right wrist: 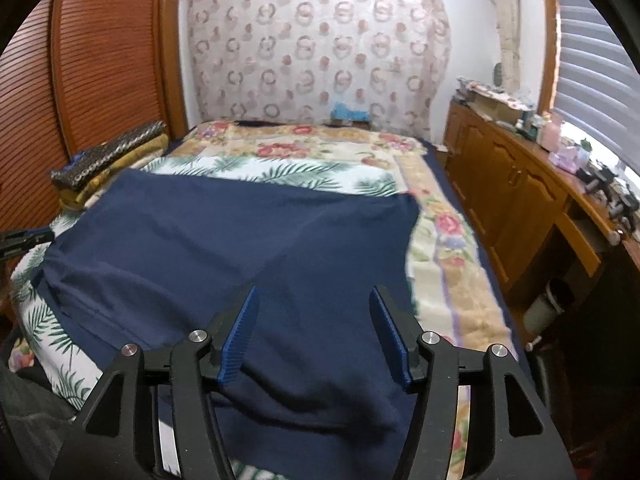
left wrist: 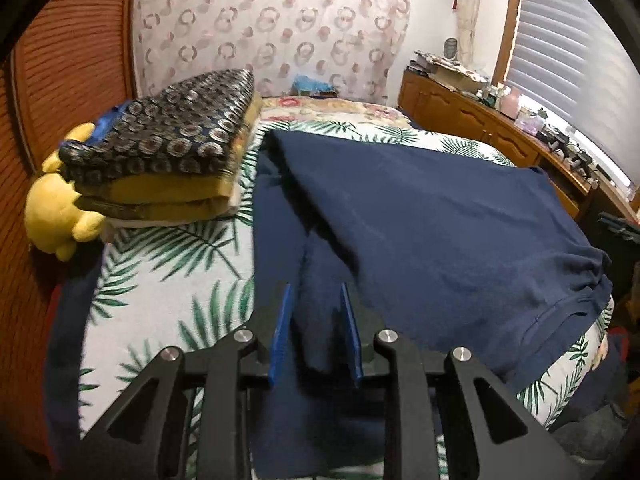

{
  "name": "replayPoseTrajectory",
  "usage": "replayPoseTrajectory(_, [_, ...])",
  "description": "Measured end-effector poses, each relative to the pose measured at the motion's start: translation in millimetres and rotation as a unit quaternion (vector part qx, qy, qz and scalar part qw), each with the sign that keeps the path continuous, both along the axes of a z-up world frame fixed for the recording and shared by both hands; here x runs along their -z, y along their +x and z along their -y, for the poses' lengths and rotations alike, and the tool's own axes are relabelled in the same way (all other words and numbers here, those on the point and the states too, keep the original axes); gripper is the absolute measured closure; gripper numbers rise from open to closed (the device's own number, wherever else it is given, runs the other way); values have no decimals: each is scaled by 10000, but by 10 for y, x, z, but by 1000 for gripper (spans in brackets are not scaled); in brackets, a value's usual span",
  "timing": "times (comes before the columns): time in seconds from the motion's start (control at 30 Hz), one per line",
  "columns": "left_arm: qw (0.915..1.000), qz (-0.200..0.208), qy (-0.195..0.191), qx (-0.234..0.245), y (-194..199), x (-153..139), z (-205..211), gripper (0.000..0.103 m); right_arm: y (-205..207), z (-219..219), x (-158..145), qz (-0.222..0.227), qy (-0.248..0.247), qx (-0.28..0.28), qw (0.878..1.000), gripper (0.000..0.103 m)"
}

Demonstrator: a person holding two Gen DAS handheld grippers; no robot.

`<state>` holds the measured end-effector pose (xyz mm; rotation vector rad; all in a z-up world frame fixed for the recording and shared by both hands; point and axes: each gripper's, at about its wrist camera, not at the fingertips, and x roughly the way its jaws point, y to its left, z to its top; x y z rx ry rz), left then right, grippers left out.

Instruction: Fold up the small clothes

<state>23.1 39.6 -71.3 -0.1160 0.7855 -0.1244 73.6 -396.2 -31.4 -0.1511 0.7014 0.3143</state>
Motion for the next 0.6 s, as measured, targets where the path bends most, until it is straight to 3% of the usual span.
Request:
replayPoseTrajectory(0.27, [9999,-152,31,-57,79,66,-12,80,347,-366,444,-550,-102,-307,9980,44])
replayPoseTrajectory(0.6, [9997,-239,46,-8,78,119,6,80,398,-445,618,-699,-219,-344,9967,43])
